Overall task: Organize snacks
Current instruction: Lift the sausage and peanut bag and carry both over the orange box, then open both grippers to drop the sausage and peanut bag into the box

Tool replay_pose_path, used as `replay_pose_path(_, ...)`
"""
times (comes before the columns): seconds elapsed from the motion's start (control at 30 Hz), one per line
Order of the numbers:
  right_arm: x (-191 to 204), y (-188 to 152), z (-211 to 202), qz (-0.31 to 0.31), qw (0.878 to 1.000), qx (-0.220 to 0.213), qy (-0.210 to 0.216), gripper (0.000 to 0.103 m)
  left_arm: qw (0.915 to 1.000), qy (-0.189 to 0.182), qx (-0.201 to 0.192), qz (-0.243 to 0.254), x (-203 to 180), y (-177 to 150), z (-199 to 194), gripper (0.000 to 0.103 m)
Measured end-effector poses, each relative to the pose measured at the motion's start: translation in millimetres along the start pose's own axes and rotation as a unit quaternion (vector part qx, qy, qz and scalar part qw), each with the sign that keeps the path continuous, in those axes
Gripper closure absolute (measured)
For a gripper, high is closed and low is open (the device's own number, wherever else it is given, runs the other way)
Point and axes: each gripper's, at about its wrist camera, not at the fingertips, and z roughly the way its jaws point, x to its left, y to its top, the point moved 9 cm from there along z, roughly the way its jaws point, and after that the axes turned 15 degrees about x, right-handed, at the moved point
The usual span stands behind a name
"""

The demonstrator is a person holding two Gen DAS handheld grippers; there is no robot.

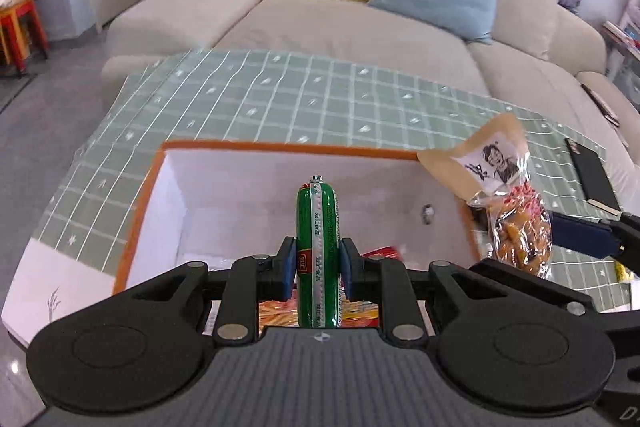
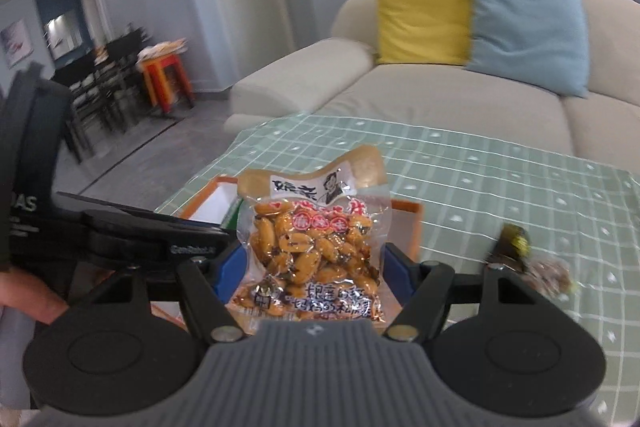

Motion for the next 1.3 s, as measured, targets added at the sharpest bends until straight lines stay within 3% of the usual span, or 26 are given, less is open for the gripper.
replay_pose_path(0.23, 17.2, 15.0, 49.7, -0.047, 0.998, 0.040, -0.016, 0.034, 0.9991, 0.024, 0.034, 0.001, 36.4, -2.6, 29.8, 0.079)
replay_pose_path(0.7, 8.4, 4.8, 137.6, -0.151, 0.978, 0.120, -0.084, 0.034, 0.9909, 0.063, 0.082, 0.086, 41.6, -8.5, 86.6, 0.079)
replay_pose_path(0.9, 3.2, -4.7, 152.8, -0.171, 0.970, 0.140, -0.106, 0.033, 0.9829, 0.100, 0.100, 0.119, 37.7, -12.8, 103.6, 0.079)
replay_pose_path(1.3, -1.6, -11.4, 165.8, -0.188, 0.962, 0.158, -0.118, 0.032, 0.9758, 0.130, 0.147, 0.096, 45.4, -13.9, 114.8, 0.078)
